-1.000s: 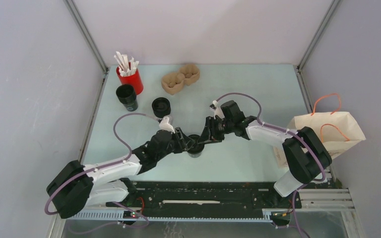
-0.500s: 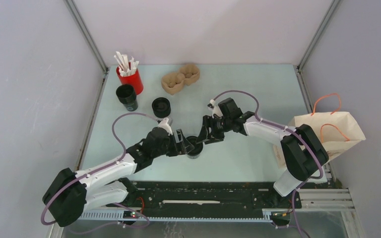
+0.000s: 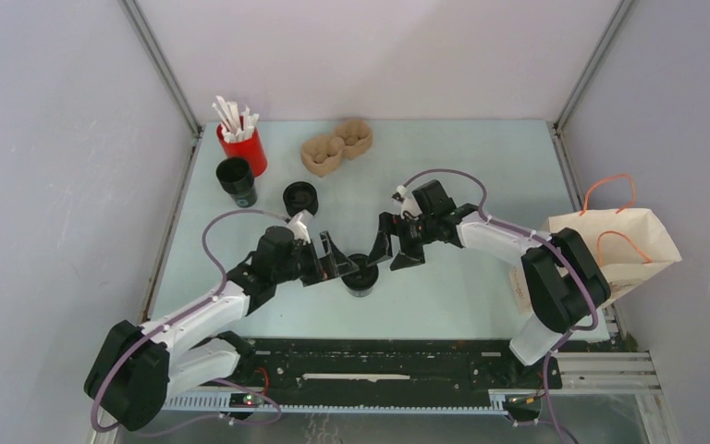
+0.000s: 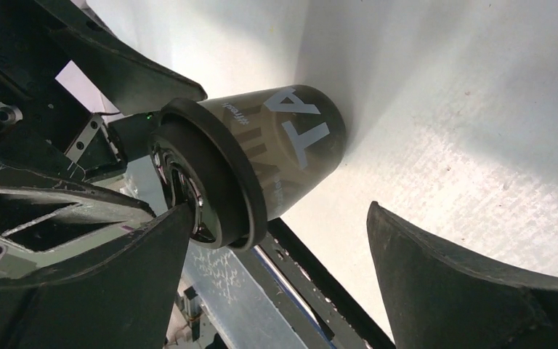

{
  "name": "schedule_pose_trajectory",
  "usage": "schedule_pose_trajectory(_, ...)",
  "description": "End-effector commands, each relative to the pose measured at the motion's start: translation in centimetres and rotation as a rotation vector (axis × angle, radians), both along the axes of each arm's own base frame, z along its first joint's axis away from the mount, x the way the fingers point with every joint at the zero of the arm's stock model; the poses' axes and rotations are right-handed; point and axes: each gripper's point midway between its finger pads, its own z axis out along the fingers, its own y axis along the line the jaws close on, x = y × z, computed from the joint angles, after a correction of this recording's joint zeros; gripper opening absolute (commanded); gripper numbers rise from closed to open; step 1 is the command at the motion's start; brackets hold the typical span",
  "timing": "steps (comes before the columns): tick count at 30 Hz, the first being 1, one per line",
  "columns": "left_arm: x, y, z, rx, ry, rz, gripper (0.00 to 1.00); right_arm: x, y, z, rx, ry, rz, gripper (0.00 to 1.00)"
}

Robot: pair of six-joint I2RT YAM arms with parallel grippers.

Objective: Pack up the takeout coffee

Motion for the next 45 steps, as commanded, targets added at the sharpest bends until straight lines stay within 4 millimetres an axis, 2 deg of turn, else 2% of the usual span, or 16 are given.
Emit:
schedule_pose_trajectory(1, 0.0, -1.2, 1.7, -0.108, -0.027, -0.058, 1.0, 0.5, 1.1, 2.7, 0.1, -0.028, 0.044, 1.0)
schedule_pose_trajectory(6, -0.1, -0.6, 0.4, -0.15, 0.006, -0.041, 0.98, 0.0, 1.9, 2.1, 0.144, 0.017, 0.09, 1.0)
schedule_pose_trajectory(11, -0.2, -0.3, -1.2, -0.134, 0.036, -0.036, 0.88, -0.4, 2.6, 1.0, 0.169, 0.058, 0.122, 0.99)
schedule_pose_trajectory(15, -0.3, 0.5, -2.8, -0.103, 0.053, -0.009, 0.82, -0.3, 2.6, -0.2, 0.177, 0.087, 0.13, 0.95)
schedule_pose_trajectory(21, -1.3, 1.6, -6.1, -0.06, 0.111, 0.029, 0.75, -0.6, 1.5, -2.9, 0.185, 0.141, 0.097, 0.92)
schedule_pose_trajectory(28, -3.4, 4.7, -10.8, 0.085, 0.202, 0.122, 0.71, -1.4, 0.0, -7.0, 0.137, 0.194, 0.043, 0.91)
schedule_pose_trajectory(31, -3.9, 5.7, -12.3, 0.134, 0.238, 0.16, 0.71, -1.7, -0.5, -9.0, 0.087, 0.239, -0.004, 0.91)
schedule_pose_trajectory(40, -4.1, 6.1, -13.9, 0.26, 0.275, 0.186, 0.7, -2.1, -2.0, -13.3, -0.062, 0.317, -0.143, 0.9)
schedule_pose_trajectory(45, -4.6, 6.4, -14.4, 0.289, 0.276, 0.188, 0.69, -2.9, -1.6, -12.8, -0.062, 0.286, -0.114, 0.9)
